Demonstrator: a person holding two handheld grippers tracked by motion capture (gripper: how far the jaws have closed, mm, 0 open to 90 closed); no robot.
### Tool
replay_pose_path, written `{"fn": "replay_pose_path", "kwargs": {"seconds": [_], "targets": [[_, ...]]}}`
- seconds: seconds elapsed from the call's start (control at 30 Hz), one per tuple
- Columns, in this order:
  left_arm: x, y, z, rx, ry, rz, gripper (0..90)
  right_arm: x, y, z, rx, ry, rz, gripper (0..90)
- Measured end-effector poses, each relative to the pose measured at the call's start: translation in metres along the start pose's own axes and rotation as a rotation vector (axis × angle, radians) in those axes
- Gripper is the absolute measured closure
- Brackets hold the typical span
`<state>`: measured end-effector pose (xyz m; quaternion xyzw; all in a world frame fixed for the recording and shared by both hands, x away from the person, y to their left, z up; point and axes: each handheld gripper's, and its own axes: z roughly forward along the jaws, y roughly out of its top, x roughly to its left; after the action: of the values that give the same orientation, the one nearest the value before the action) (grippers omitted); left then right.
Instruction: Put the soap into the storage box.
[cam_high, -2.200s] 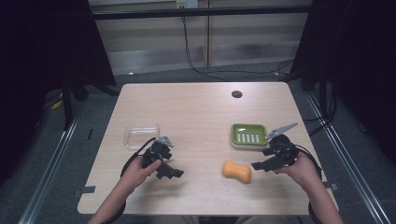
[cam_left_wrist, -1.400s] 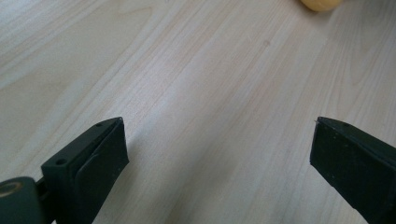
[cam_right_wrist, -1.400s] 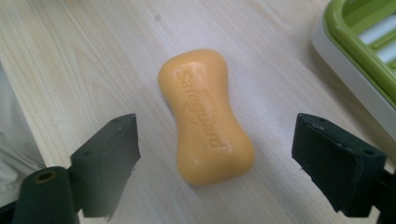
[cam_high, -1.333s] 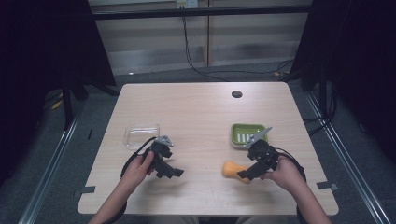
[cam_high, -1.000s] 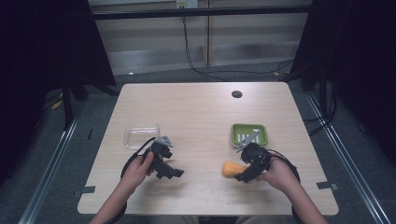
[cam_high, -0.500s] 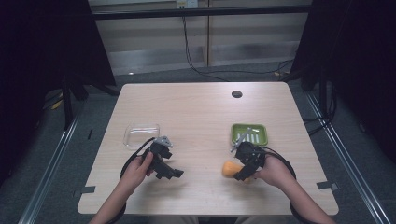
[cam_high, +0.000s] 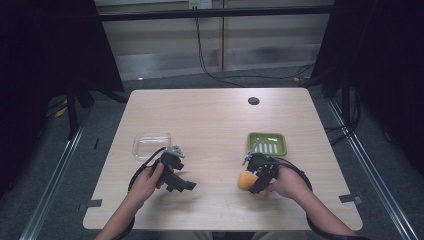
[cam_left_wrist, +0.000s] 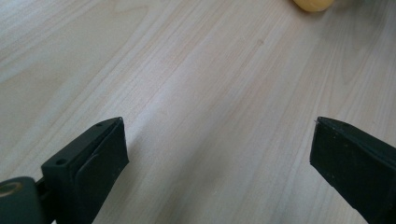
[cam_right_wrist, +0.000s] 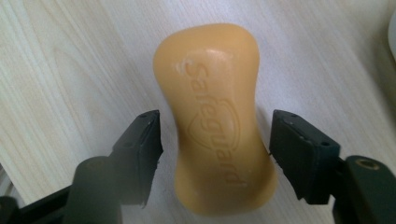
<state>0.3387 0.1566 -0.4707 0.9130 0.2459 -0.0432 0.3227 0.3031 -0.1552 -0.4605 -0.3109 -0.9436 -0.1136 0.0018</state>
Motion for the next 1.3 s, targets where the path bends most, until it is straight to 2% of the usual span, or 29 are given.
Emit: {"fn": "replay_pose_path", "kwargs": {"seconds": [0.27, 0.37, 0.4, 0.6, 0.67, 0.7, 0.8, 0.87, 1.0, 1.13, 1.17, 1.2, 1.3], "targets": [[0.0, 0.0, 0.0, 0.001, 0.004, -0.004, 4.0, 0.003, 0.004, 0.009, 0.035, -0.003, -0.028, 39.6], [0.0, 0.0, -0.001, 0.0, 0.001, -0.002, 4.1, 0.002, 0.005, 0.009, 0.038, -0.004, -0.033, 42.0], [0.0, 0.0, 0.0, -0.015, -0.001, -0.013, 4.1, 0.002, 0.005, 0.009, 0.036, -0.006, -0.04, 42.6], [-0.001, 0.0, 0.0, -0.012, 0.002, -0.014, 4.0, 0.003, 0.005, 0.01, 0.035, -0.005, -0.043, 43.2], [-0.001, 0.0, 0.0, -0.012, 0.002, -0.011, 4.1, 0.004, 0.006, 0.01, 0.046, -0.01, -0.049, 46.1], [-0.001, 0.0, -0.001, -0.009, 0.002, -0.006, 4.1, 0.004, 0.007, 0.01, 0.051, -0.012, -0.077, 46.4], [-0.001, 0.0, -0.001, -0.011, 0.002, -0.012, 4.1, 0.005, 0.008, 0.01, 0.062, -0.017, -0.075, 46.9], [-0.001, 0.0, 0.0, -0.017, 0.002, -0.011, 4.1, 0.008, 0.011, 0.011, 0.085, -0.03, -0.098, 47.4], [-0.001, 0.0, -0.001, -0.017, -0.001, -0.013, 4.0, 0.008, 0.012, 0.011, 0.093, -0.025, -0.1, 47.9], [0.0, 0.0, -0.002, 0.0, 0.001, 0.005, 4.1, 0.006, 0.012, 0.011, 0.086, -0.013, -0.097, 48.4], [0.0, 0.0, -0.001, -0.003, 0.0, 0.003, 4.1, 0.006, 0.011, 0.01, 0.086, -0.007, -0.086, 48.6], [0.0, 0.0, -0.001, -0.001, 0.001, 0.007, 4.0, 0.004, 0.011, 0.01, 0.077, 0.014, -0.096, 48.9], [0.0, 0.0, 0.0, -0.009, 0.0, -0.008, 4.0, 0.002, 0.01, 0.009, 0.071, 0.022, -0.101, 49.1]]}}
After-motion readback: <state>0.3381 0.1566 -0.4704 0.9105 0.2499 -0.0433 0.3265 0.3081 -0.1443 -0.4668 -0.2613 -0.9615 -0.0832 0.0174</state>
